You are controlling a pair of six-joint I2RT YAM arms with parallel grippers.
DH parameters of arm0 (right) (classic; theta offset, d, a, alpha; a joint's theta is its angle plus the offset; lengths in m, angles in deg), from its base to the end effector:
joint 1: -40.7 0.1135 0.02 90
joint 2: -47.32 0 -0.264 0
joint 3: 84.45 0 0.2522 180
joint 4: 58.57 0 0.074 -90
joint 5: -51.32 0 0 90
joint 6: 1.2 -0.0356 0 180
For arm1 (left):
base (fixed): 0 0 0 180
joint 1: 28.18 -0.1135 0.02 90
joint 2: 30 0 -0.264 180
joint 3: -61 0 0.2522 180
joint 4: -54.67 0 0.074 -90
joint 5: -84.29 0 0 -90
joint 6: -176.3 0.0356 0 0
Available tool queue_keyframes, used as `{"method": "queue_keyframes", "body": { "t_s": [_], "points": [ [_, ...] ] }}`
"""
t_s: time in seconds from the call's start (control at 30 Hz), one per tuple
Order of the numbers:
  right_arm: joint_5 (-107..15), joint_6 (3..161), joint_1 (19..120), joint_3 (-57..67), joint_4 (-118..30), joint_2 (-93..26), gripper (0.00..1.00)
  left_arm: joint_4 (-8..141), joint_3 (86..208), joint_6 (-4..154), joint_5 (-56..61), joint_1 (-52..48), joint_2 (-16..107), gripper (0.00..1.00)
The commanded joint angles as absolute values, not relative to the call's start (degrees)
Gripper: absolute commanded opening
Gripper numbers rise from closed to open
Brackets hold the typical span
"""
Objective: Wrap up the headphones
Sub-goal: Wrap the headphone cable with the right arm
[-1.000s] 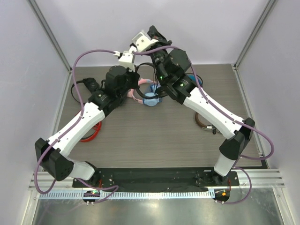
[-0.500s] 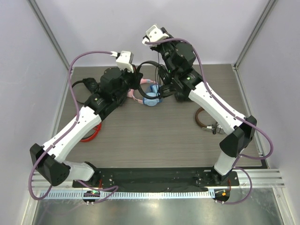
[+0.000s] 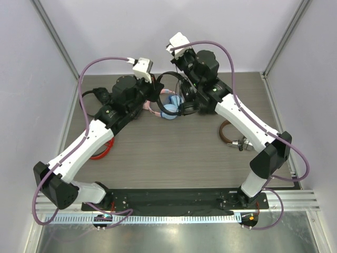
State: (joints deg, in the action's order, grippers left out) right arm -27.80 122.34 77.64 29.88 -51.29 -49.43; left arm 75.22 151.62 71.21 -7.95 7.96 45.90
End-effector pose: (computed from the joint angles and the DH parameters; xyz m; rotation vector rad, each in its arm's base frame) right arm 0.3227 0.2342 0.4713 -0.6705 1.2231 -0.0827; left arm 0.2501 -0.1809 0.4225 0.2831 1.6895 -0.6385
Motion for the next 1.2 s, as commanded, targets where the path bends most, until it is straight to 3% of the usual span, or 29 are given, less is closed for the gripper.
{"method": "queue_keyframes", "body": {
  "t_s": [0.0,0.2,0.5,1.17],
  "points": [
    [-37.68,112.02,75.24,29.51,-48.07,-45.41,0.09,69.66,155.09,70.83,-0.52,9.00,42.34,0.00],
    [-47.99,106.55,71.55,30.73,-40.08,-42.86,0.04,70.37,155.71,71.80,0.09,8.91,42.34,0.00],
    [-48.43,105.32,70.67,24.42,-39.62,-39.25,0.01,68.70,157.20,68.64,0.53,8.21,41.72,0.00],
    [-41.40,90.91,70.67,-6.00,-60.36,-30.46,0.03,65.71,163.36,64.68,-1.31,6.18,41.63,0.00]
  ]
}}
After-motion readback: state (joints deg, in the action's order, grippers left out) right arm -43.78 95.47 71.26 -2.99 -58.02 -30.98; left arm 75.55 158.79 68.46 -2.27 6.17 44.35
